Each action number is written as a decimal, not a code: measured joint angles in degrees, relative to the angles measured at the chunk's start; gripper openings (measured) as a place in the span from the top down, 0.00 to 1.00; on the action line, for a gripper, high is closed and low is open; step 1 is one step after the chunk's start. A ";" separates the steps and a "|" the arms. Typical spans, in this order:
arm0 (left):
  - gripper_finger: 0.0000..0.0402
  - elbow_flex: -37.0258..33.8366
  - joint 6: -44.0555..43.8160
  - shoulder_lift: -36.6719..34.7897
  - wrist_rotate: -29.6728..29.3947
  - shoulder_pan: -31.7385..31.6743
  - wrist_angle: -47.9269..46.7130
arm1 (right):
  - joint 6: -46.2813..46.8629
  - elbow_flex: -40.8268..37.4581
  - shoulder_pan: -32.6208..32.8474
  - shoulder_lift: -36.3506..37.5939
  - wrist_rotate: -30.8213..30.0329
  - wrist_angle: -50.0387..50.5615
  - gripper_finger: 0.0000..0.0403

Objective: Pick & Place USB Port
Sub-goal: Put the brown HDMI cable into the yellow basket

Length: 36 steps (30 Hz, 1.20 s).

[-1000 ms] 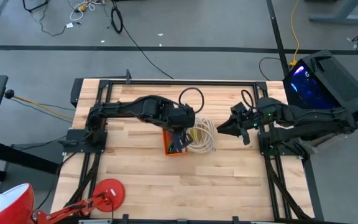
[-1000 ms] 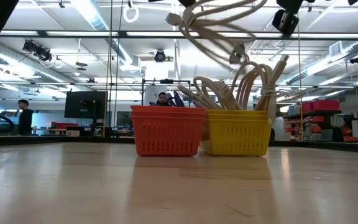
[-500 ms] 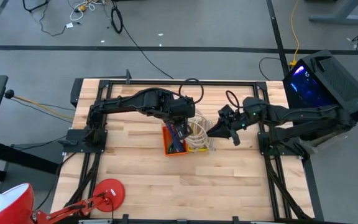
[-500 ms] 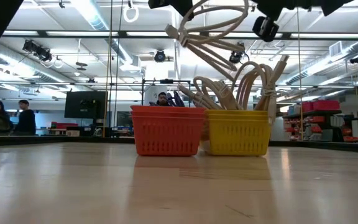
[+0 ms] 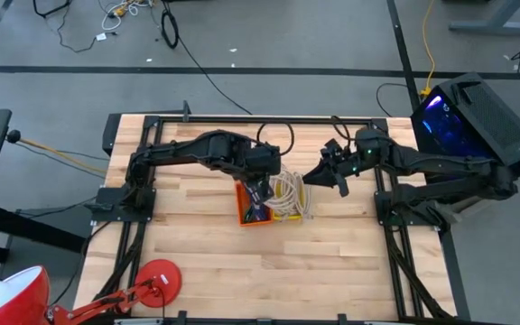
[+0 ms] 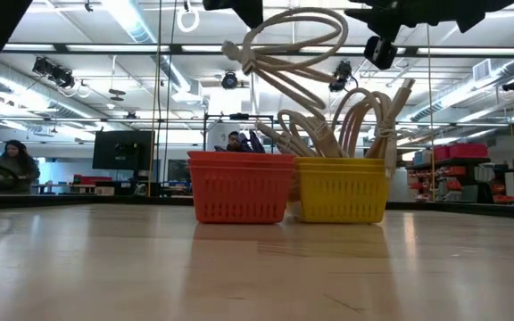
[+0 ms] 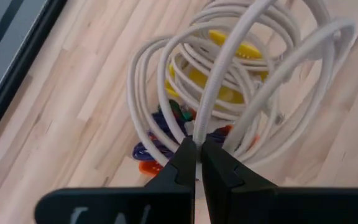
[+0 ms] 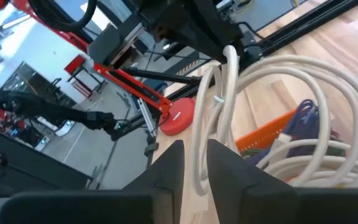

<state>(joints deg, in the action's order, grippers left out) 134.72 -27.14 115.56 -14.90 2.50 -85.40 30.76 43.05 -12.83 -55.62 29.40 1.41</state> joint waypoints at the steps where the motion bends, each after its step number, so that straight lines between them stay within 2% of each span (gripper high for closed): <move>1: 0.98 0.00 -0.06 -0.09 -0.04 0.02 0.14 | 0.09 0.00 -0.44 0.50 0.10 0.43 0.82; 11: 0.98 0.28 0.40 -1.70 -1.47 0.11 2.97 | 0.26 0.00 -1.12 0.69 1.07 1.09 0.82; 25: 0.98 0.28 1.25 -1.68 -1.59 0.07 5.50 | 1.37 0.00 -1.12 0.07 -0.43 -3.18 0.82; 30: 0.98 0.28 2.37 -1.68 -1.06 0.16 9.36 | 1.57 0.00 -0.93 -1.57 0.01 -4.88 0.82; 32: 0.98 0.28 2.37 -1.68 -0.98 0.24 10.01 | 1.07 0.00 -0.75 -2.30 -0.18 -5.85 0.85; 34: 0.98 0.28 2.38 -1.68 -0.98 0.24 9.65 | -0.34 0.00 -0.71 -2.54 -0.35 -6.01 0.93; 36: 0.98 0.28 2.43 -1.68 -0.99 0.19 9.49 | -1.30 0.00 -0.71 -2.65 -0.53 -6.12 0.97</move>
<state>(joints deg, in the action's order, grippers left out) 135.00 -24.71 113.89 -15.89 2.69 -75.91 29.47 43.05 -13.54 -58.27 28.87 -4.71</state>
